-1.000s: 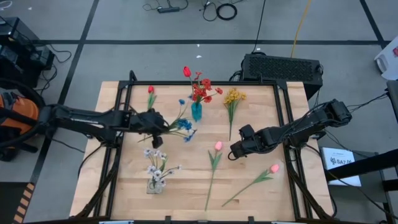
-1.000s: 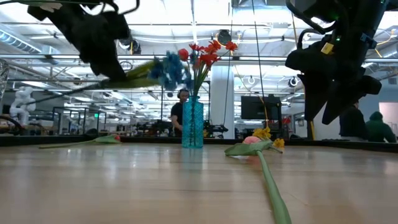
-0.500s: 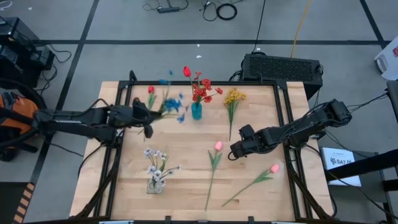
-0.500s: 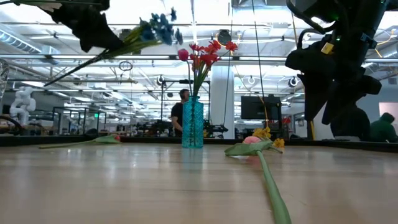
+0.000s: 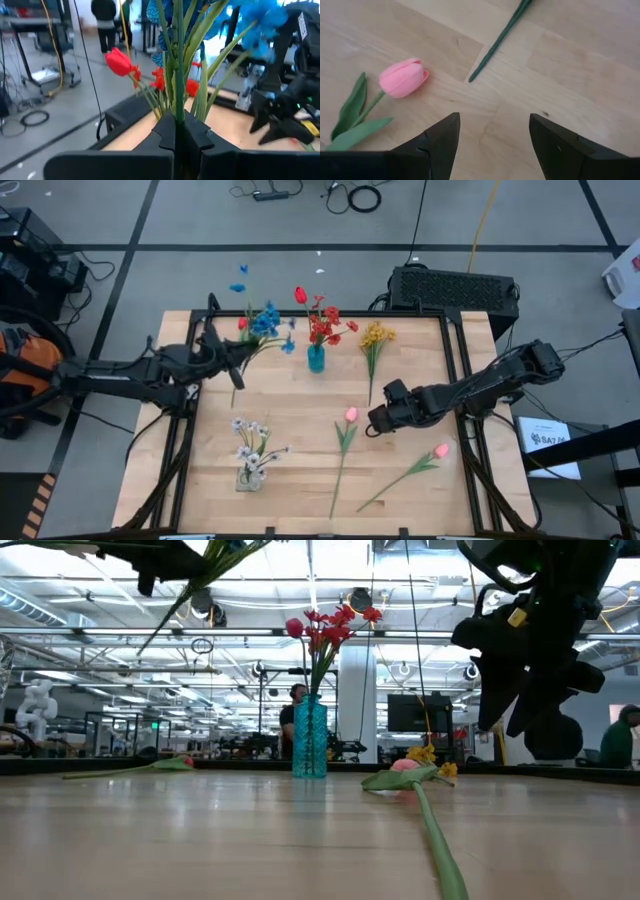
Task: Sort flowers into vase by color
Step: Put the blue flowers into the blue flower vase
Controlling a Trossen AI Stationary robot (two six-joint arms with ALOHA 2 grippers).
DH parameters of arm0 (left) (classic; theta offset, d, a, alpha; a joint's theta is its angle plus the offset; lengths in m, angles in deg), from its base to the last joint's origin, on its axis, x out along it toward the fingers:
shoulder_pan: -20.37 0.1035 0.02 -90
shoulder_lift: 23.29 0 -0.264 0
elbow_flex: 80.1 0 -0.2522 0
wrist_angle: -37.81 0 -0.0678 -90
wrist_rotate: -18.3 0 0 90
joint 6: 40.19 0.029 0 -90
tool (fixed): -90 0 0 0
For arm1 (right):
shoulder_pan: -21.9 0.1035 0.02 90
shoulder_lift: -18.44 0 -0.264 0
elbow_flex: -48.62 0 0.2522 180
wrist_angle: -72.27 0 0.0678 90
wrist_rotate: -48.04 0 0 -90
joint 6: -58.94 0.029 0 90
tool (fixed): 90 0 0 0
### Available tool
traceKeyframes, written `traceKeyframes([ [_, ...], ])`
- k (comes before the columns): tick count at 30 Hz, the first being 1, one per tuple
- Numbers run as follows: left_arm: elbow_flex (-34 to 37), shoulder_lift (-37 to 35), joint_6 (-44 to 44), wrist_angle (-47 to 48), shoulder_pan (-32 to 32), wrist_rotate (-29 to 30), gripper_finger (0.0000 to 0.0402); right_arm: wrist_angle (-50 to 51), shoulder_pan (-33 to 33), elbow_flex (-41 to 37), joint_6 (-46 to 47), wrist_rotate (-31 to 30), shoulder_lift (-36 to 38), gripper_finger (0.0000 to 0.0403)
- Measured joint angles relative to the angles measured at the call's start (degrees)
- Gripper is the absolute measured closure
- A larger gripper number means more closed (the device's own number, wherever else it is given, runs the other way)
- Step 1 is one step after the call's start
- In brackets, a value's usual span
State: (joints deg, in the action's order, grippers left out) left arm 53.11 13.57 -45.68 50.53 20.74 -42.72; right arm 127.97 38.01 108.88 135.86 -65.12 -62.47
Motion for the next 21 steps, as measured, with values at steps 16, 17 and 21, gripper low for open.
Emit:
traceKeyframes([
  [16, 31.3, -2.0, 5.9, -53.5, 0.0, 4.2, 0.0394, -1.6, 8.0, 0.0, 9.4, -2.7, -4.9, 0.0172],
  [17, 31.8, -2.0, 5.9, -52.8, 0.0, 5.0, 0.0392, -1.9, 8.0, 0.0, 9.4, -2.7, -5.0, 0.0172],
  [21, 31.8, -2.0, 5.9, -47.0, 0.0, 5.7, 0.0388, -2.9, 8.0, 0.0, 9.4, -2.8, -5.1, 0.0172],
])
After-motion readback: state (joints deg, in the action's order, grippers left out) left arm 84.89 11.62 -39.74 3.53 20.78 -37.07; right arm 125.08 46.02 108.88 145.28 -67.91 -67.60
